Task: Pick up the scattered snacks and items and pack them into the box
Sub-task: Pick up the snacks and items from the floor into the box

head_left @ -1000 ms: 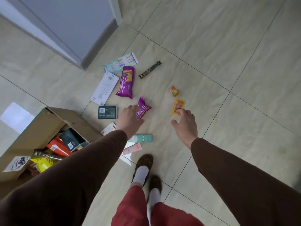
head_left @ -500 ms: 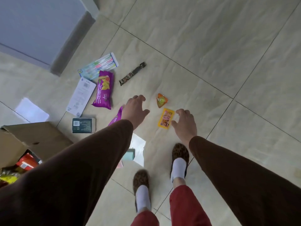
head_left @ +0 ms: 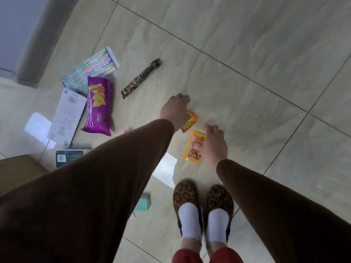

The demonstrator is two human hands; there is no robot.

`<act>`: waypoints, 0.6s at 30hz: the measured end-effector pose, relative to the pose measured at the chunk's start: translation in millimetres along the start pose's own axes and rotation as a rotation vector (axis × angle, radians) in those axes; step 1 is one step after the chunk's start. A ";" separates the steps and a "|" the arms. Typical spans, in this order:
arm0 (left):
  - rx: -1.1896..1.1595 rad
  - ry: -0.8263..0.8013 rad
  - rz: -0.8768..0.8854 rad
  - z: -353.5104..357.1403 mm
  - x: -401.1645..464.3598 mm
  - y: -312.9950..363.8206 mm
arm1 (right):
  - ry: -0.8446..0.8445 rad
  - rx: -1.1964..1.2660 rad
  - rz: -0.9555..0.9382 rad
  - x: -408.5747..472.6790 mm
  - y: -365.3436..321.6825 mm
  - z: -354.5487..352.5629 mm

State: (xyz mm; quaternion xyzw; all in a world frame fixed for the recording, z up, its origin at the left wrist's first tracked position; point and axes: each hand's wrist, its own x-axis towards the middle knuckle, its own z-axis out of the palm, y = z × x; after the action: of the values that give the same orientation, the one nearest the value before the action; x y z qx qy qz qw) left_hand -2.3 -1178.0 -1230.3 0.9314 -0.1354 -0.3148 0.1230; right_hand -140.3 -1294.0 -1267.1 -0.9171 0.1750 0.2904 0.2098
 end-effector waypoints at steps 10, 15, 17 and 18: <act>0.068 -0.108 0.037 44.0 16.6 -10.9 | 0.015 -0.062 -0.035 19.3 12.8 24.9; -0.027 -0.097 -0.007 33.0 -7.0 -8.7 | -0.063 0.224 0.067 15.8 21.4 -3.4; -0.066 -0.075 -0.053 17.7 -31.6 -12.4 | -0.057 0.426 0.091 1.2 19.1 -23.1; -0.091 -0.067 -0.082 7.5 -46.5 -14.7 | -0.045 0.475 0.080 -8.1 15.8 -36.1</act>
State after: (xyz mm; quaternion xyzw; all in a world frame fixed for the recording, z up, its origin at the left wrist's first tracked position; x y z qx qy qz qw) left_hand -40.0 -1150.0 -1215.0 0.9184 -0.0868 -0.3566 0.1477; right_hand -137.0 -1323.3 -1239.8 -0.8277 0.2699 0.2693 0.4118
